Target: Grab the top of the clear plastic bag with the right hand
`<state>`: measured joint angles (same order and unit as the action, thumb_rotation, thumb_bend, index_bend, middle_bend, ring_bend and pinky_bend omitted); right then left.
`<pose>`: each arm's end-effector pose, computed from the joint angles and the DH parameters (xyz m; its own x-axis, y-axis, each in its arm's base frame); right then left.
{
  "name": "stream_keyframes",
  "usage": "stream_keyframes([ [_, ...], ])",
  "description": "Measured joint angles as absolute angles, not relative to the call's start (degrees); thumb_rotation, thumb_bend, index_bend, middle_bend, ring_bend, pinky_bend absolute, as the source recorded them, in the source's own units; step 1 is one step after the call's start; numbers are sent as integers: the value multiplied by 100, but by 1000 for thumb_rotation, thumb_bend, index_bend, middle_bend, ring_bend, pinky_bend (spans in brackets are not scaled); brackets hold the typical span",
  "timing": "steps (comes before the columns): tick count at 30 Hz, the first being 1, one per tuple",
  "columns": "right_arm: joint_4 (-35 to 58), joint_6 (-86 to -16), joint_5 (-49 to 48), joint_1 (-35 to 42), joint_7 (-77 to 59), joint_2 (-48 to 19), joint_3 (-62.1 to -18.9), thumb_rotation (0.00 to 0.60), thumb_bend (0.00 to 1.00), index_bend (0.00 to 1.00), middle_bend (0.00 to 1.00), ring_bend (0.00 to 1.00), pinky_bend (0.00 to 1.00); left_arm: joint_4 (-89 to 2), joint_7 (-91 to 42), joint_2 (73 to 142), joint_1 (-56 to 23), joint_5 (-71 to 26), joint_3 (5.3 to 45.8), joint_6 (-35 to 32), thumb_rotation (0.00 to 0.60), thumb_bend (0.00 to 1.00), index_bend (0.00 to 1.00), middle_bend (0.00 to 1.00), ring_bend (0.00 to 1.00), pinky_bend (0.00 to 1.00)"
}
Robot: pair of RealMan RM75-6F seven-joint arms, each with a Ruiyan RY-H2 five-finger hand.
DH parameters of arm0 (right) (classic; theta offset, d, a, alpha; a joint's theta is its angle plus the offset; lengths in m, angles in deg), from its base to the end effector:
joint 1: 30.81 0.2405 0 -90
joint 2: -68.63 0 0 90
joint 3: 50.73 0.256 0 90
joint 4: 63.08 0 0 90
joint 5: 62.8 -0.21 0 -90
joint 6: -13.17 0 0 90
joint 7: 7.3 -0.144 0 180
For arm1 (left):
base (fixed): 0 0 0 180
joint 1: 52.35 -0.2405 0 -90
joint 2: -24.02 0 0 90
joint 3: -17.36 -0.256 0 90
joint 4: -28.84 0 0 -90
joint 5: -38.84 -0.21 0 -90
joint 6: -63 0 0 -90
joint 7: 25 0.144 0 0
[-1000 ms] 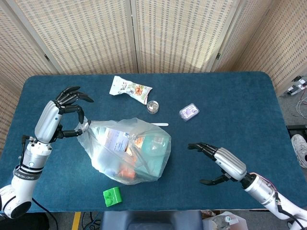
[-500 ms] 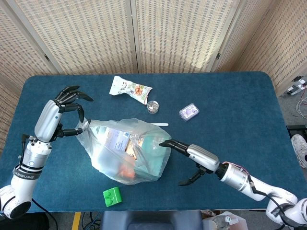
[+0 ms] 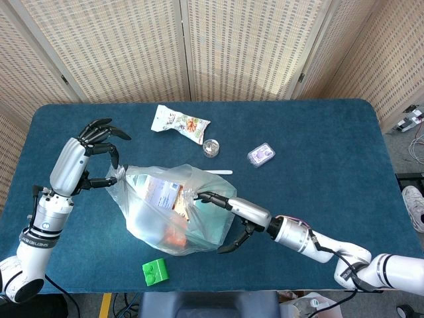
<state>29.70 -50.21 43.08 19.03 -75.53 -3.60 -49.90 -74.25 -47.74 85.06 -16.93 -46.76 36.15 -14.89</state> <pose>-0.0831 -0.2965 0.0461 -0.1585 -0.8231 0.5452 -0.6514 -0.3278 -0.6843 -0.1006 0.3280 0.1869 -0.1661 -0.0036 0.9861 0.7832 -0.6081 0.1297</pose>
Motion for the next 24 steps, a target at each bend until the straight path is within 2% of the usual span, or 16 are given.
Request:
stream_keyframes([
  [16,2815,-4520,4043,2619,-7630,-896,-4910,600,51,0,82,0,117,-7450,-4735,8414,-1754,-4564,3656,-1490,600,305,695,360,274,135],
  [24,2656,-4497,3870,2825,-8102,-1199,-4806,600,42,0,98,0,117,-7518,-4679,8364,-1791,-4593,3652,-1514,600,305,695,360,274,135],
])
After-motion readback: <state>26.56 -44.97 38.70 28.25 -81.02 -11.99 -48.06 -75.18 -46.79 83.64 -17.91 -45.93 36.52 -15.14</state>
